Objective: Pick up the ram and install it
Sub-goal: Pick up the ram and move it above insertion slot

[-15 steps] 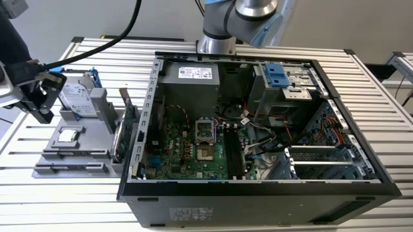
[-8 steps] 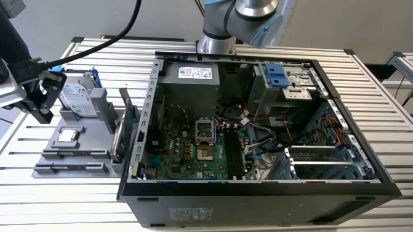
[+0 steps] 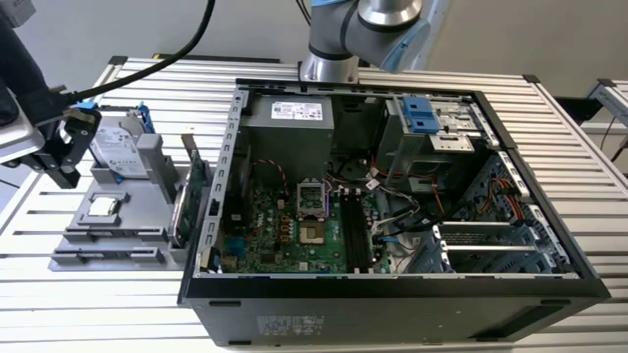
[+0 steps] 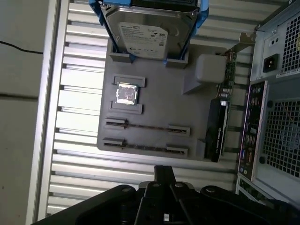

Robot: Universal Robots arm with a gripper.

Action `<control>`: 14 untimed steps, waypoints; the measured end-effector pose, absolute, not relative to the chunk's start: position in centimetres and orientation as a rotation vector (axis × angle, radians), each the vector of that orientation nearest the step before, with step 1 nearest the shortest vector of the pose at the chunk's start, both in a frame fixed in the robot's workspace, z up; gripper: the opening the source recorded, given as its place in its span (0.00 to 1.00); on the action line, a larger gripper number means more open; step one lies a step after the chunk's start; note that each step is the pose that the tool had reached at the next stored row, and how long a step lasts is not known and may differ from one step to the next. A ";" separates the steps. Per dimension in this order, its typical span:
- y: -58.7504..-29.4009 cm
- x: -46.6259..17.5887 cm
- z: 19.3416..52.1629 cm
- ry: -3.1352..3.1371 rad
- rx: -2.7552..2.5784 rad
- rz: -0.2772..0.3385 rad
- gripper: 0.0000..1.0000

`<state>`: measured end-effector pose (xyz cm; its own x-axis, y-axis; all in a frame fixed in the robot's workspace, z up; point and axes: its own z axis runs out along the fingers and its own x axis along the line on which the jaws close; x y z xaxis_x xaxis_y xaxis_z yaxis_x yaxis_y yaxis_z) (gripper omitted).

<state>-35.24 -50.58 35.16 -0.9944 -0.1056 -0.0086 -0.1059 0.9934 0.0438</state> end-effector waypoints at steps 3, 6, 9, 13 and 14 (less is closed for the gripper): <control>-50.6 -35.2 35.2 3.129 -0.188 0.067 0.00; -50.6 -35.3 35.2 3.129 -0.206 0.065 0.00; -50.6 -35.3 35.2 3.128 -0.225 0.063 0.00; -50.6 -35.3 35.2 3.126 -0.252 0.060 0.00; -50.6 -35.3 35.2 3.126 -0.258 0.059 0.00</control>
<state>-35.26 -50.58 35.16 -0.9864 -0.1640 -0.0077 -0.1642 0.9857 0.0372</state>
